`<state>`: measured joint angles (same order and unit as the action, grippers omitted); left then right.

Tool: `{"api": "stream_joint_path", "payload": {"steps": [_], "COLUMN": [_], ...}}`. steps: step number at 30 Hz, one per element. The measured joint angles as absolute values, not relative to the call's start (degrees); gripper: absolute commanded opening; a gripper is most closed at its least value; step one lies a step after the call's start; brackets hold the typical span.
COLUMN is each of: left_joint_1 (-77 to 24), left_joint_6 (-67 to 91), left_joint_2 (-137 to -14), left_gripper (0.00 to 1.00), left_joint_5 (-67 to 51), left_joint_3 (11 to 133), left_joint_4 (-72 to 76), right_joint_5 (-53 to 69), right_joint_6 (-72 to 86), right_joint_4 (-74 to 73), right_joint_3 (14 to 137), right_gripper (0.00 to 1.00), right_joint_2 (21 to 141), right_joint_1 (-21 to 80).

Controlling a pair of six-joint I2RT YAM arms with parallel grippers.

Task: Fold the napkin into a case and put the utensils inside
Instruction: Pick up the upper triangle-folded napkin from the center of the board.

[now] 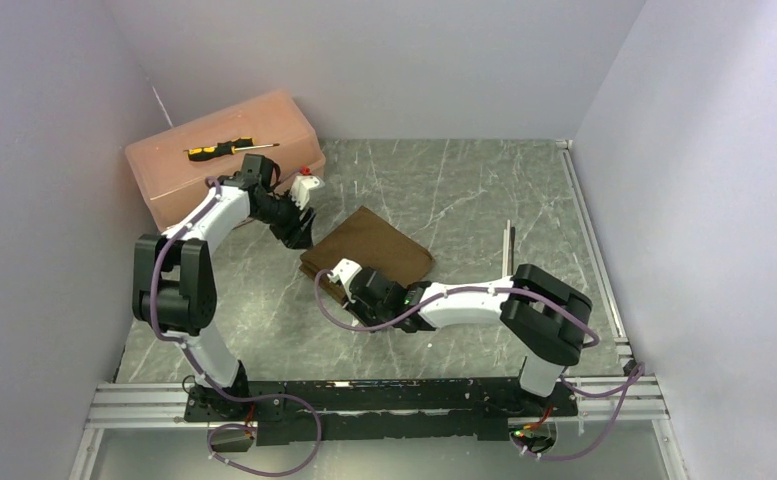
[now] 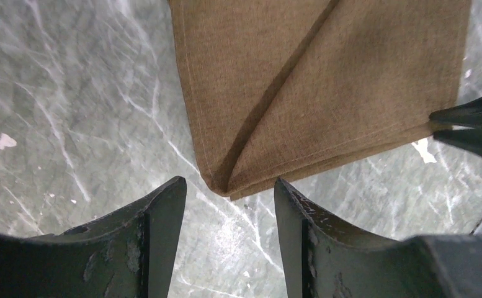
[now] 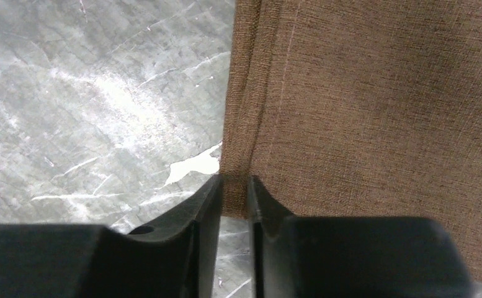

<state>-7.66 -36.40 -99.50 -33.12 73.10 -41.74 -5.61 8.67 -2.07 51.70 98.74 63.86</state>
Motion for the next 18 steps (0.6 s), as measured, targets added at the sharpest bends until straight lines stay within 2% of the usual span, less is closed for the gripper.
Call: {"api": "stream_joint_path", "payload": {"steps": [5, 18], "left_joint_1": [-7.4, -12.4], "left_joint_6": [-36.3, -38.7], "left_joint_2": [-99.5, -98.4], "left_gripper": [0.6, 0.5], "left_joint_5": [-36.5, -34.9], "left_joint_3": [73.8, 65.5], "left_joint_4": [-40.9, -32.8], "right_joint_5": [-6.0, -7.2], "right_joint_6": [7.8, 8.1], "right_joint_4": [-2.1, 0.0], "right_joint_3": [51.0, 47.2], "right_gripper": [0.35, 0.24], "right_joint_2": [97.8, 91.7], "right_joint_1": [64.1, 64.1]}}
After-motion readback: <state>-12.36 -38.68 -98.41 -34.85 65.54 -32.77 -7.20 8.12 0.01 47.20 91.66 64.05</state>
